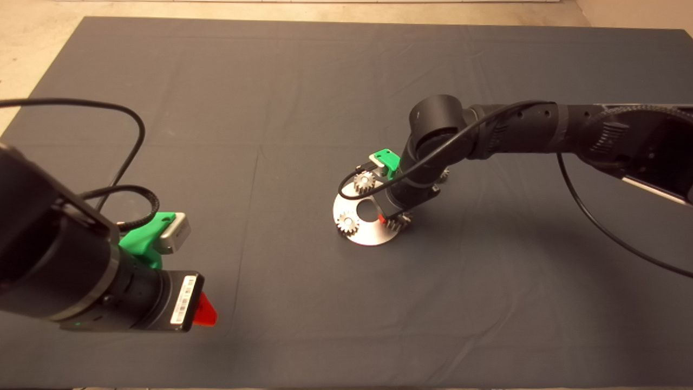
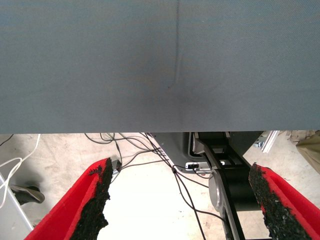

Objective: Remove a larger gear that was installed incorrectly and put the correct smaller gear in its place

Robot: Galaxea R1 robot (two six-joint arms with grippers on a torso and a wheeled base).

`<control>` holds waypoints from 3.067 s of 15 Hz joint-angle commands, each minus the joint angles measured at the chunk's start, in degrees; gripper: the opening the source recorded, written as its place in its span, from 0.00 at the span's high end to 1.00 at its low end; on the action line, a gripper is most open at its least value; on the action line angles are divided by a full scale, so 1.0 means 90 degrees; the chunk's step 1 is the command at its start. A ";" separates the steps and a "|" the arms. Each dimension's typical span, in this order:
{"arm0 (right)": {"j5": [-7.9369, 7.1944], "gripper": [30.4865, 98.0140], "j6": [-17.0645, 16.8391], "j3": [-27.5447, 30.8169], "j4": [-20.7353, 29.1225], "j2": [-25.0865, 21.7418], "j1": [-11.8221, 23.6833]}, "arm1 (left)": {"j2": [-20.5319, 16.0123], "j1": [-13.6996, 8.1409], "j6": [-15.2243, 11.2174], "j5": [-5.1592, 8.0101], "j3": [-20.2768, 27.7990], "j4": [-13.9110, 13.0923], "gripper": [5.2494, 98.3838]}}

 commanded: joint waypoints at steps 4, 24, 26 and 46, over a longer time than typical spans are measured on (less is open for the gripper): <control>-0.0902 0.74 0.0202 0.0066 0.0735 0.0165 0.0479 | 0.0000 -0.0100 -0.0028 0.0841 0.0033 -0.0099 0.32; -0.0902 0.76 0.0144 0.0242 0.1264 -0.1717 0.1101 | 0.0020 -0.0100 -0.0028 0.0841 0.0023 -0.0099 0.32; -0.0902 0.76 0.0114 0.0396 0.1264 -0.2090 0.1101 | 0.0020 -0.0100 -0.0028 0.0841 0.0023 -0.0099 0.32; -0.0902 0.73 0.0124 0.0740 0.1264 -0.2432 0.0954 | 0.0040 -0.0100 -0.0038 0.0841 0.0023 -0.0099 0.32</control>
